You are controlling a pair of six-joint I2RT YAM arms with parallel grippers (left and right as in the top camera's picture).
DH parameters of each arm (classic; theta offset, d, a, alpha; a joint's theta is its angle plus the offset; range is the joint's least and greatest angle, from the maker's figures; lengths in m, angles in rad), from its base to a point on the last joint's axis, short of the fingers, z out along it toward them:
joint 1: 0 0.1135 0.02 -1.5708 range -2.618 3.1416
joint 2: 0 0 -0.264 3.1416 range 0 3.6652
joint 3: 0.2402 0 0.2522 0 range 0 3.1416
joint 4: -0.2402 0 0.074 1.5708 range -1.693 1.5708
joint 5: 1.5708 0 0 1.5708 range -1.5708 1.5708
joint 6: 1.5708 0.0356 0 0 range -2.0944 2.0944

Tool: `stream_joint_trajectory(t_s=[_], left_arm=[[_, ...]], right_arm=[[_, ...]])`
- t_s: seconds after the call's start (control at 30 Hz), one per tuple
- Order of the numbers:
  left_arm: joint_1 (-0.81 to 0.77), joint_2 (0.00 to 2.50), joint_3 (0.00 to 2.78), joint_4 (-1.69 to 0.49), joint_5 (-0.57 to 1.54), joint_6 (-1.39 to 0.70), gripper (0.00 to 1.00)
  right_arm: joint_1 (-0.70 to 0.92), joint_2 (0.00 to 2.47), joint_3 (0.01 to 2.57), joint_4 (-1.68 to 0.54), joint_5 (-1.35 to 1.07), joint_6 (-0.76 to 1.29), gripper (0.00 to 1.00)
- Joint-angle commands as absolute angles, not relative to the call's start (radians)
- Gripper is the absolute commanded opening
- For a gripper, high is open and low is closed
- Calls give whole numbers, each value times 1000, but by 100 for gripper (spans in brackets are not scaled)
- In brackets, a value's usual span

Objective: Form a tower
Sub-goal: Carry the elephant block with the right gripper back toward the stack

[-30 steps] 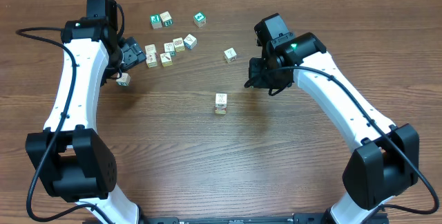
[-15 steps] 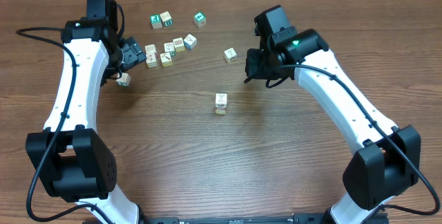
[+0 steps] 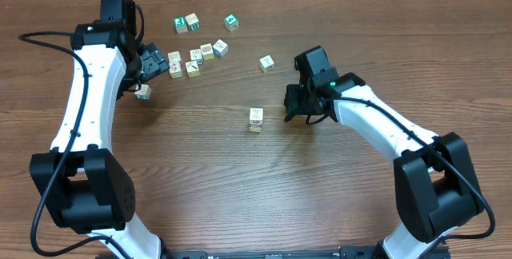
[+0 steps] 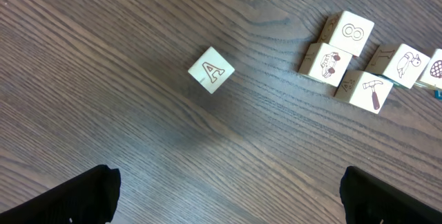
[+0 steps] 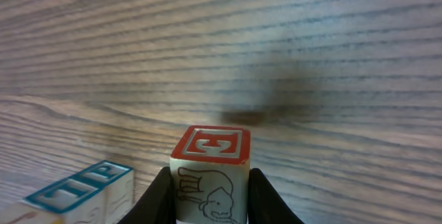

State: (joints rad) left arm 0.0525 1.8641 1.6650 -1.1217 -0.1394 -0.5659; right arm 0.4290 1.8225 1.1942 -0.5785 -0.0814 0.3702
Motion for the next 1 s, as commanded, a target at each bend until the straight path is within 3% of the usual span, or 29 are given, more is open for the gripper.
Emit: stream_joint_trajectory(t_s=[0.0,0.97], left_arm=[[52,1848,1678,-1121,-138,-553,100],[52,1848,1678,-1122,-138,-553,99]], right_arm=[[430,1823,1172,-546,-83,389,15],[430,1931,1172,-475,-84,423,15]])
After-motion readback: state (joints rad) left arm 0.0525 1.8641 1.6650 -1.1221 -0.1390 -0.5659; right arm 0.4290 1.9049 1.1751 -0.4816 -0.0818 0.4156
